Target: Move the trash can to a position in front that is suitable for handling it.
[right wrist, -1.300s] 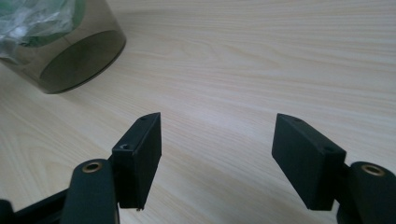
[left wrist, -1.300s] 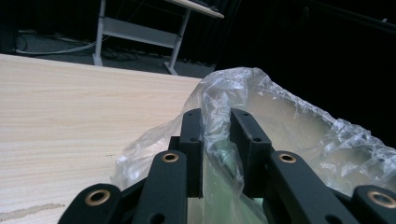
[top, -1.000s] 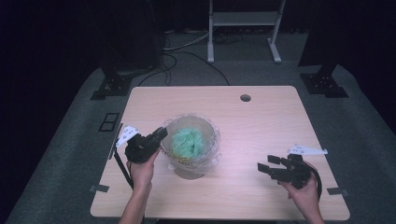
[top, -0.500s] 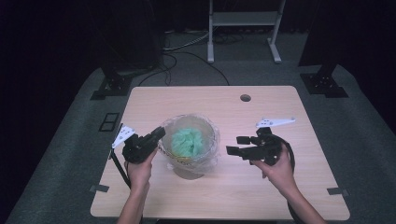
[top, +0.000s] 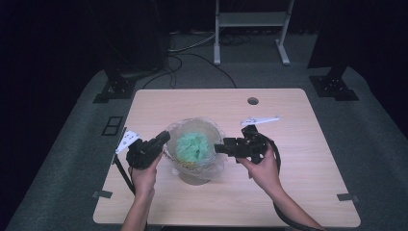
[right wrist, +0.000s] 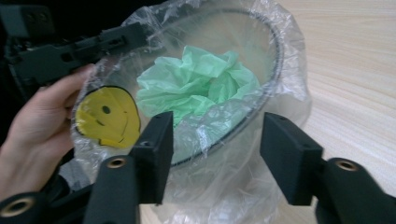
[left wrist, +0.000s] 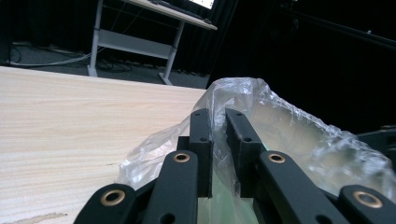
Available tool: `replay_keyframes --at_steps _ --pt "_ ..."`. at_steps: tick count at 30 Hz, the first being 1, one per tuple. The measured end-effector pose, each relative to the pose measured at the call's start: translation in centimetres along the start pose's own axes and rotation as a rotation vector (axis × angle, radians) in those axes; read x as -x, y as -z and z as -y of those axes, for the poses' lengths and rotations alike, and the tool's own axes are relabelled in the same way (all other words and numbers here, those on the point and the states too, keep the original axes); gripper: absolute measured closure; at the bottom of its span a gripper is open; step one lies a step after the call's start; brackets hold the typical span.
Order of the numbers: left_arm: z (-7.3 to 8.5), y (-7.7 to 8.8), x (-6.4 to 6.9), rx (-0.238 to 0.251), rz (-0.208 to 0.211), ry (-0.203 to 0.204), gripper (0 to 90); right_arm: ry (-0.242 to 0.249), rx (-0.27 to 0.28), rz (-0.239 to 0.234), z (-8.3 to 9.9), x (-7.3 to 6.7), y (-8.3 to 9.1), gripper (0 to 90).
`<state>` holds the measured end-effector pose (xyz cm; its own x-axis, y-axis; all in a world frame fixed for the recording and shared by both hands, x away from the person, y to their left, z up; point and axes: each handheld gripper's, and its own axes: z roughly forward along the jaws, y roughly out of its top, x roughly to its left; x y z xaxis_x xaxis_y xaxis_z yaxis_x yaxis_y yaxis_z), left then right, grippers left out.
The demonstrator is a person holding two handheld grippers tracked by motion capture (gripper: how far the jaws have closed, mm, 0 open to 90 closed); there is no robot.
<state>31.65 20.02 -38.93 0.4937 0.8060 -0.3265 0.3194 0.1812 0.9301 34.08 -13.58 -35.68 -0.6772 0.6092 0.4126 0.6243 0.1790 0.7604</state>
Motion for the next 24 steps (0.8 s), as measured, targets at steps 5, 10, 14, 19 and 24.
replay_keyframes --at_steps 5,10,14,19,24 --pt "-0.1 0.1 0.0 0.004 0.005 0.008 82.0 0.030 -0.002 0.098 -0.5 -0.4 -0.7 59.6" --pt "-0.2 0.1 0.4 0.010 0.022 0.001 81.9 0.062 0.004 0.163 -1.4 0.4 -1.4 65.4" --pt "-0.2 0.0 1.0 0.010 0.031 -0.014 81.9 0.088 0.023 0.214 -2.2 0.8 -1.9 69.2" --pt "-0.2 0.1 1.2 0.013 0.042 -0.017 82.0 0.157 0.042 0.291 -2.9 0.0 -2.0 77.6" --pt "-0.4 0.3 1.4 0.023 0.055 -0.010 82.0 0.196 0.057 0.332 -3.0 -0.5 -1.8 84.5"
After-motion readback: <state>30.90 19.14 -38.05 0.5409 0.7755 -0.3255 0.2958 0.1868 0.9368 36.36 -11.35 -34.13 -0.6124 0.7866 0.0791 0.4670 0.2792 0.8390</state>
